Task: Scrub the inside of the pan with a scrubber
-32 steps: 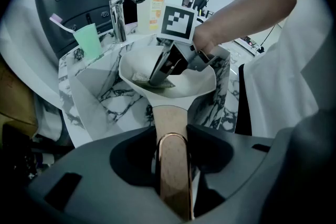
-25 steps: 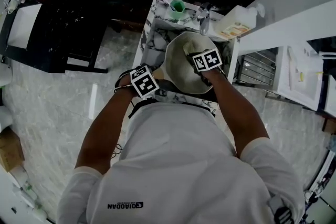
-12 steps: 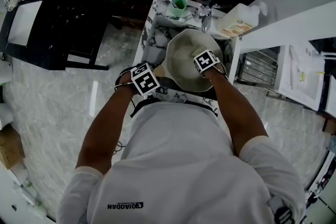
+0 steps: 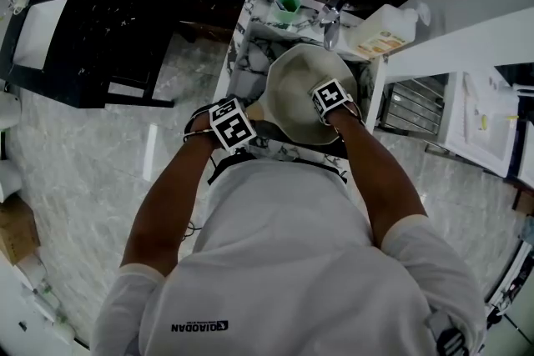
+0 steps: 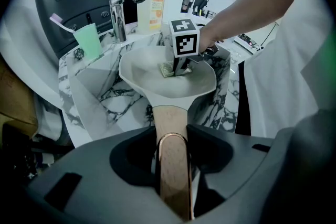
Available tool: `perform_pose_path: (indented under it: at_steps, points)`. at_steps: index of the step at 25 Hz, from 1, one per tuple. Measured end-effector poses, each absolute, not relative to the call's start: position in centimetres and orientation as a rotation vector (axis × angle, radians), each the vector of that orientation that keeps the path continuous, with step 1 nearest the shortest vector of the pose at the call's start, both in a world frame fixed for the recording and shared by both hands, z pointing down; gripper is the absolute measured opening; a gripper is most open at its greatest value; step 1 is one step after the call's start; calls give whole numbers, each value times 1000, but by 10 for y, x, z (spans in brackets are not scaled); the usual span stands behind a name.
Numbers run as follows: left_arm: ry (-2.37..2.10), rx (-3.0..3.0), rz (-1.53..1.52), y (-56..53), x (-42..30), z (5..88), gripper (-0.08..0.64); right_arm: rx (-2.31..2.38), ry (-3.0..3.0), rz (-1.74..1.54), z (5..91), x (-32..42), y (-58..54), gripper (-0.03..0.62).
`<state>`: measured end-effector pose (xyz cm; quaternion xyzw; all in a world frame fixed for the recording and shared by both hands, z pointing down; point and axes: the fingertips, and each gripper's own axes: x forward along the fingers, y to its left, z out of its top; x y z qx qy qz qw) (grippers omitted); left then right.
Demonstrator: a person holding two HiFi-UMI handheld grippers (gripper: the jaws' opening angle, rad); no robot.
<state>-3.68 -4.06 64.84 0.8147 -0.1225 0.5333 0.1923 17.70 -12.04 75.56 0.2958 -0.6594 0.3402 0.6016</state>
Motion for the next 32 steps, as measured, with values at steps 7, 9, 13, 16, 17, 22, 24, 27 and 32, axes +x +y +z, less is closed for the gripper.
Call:
perform_pose_path:
  at_steps: [7, 9, 13, 16, 17, 22, 24, 27, 32]
  points:
    - [-344, 2288, 1494, -40, -36, 648, 186, 671, -1534, 889, 757, 173, -108, 61]
    - [-344, 2288, 1495, -40, -36, 648, 186, 667, -1533, 936, 757, 170, -104, 62]
    - [-343, 2287, 1497, -40, -36, 648, 186, 641, -1528, 1068, 755, 161, -93, 63]
    - [-344, 2288, 1497, -41, -36, 648, 186, 604, -1529, 1165, 753, 151, -85, 63]
    - [-345, 2289, 1497, -41, -36, 648, 186, 593, -1531, 1191, 752, 147, -82, 63]
    - [-346, 2295, 1495, -41, -36, 648, 186, 576, -1554, 1327, 749, 129, -72, 63]
    - [-346, 2296, 1496, -41, -37, 649, 186, 575, -1564, 1374, 747, 122, -70, 63]
    - [-346, 2297, 1497, -40, -36, 649, 186, 561, -1584, 1431, 744, 109, -67, 63]
    - [-346, 2296, 1496, -41, -36, 647, 186, 537, -1630, 1541, 736, 80, -65, 63]
